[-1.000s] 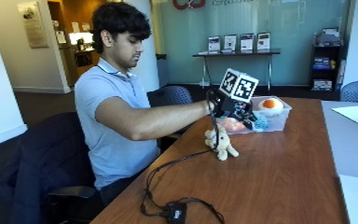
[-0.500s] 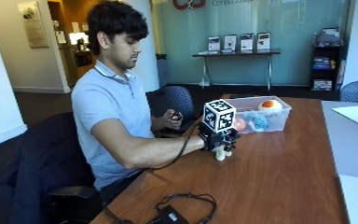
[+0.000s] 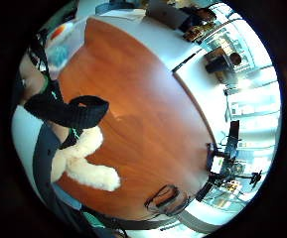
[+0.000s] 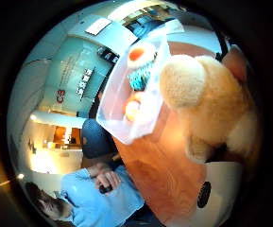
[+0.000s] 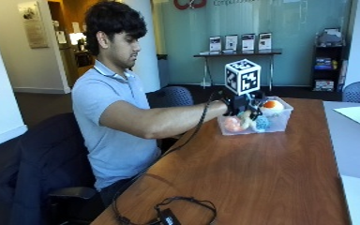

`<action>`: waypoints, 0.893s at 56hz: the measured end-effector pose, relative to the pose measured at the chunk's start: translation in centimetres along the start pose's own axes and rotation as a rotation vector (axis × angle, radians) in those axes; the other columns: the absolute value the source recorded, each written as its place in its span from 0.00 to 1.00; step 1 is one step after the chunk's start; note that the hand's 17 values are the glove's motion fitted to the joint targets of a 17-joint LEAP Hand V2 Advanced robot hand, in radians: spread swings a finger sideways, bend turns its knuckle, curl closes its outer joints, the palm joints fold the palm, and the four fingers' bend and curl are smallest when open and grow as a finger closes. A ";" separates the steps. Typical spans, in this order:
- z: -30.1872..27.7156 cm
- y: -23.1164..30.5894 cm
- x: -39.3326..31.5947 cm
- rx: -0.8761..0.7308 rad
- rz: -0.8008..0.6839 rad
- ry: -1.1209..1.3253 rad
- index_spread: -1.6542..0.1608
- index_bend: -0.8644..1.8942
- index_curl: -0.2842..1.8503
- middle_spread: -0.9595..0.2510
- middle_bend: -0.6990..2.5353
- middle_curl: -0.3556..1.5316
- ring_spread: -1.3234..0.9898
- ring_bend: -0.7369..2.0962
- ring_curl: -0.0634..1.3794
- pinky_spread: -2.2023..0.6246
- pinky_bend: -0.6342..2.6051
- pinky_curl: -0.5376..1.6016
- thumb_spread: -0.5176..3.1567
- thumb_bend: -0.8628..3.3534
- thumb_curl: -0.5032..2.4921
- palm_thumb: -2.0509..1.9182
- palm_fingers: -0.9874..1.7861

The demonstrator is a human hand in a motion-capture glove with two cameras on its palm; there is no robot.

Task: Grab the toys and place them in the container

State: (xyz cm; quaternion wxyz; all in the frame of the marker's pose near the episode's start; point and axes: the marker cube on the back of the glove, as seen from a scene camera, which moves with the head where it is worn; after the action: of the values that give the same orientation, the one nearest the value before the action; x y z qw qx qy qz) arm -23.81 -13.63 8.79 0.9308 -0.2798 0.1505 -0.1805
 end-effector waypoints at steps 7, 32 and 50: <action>-4.5 -3.8 -2.9 0.045 -0.025 -0.024 0.78 0.37 0.25 0.74 0.46 0.54 0.46 0.67 0.46 0.68 0.53 0.44 0.47 0.27 0.38 0.72 0.64; -10.3 -12.4 -15.2 0.004 -0.124 0.050 0.78 0.37 0.26 0.74 0.45 0.56 0.47 0.67 0.43 0.68 0.51 0.43 0.45 0.26 0.40 0.72 0.63; -8.8 -12.2 -15.1 -0.174 -0.054 0.048 0.78 0.37 0.25 0.76 0.36 0.51 0.50 0.61 0.39 0.69 0.60 0.46 0.50 0.19 0.34 0.59 0.42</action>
State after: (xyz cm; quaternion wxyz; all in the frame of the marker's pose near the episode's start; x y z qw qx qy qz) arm -43.66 -20.86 11.45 0.8939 -0.3593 0.1805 -0.1983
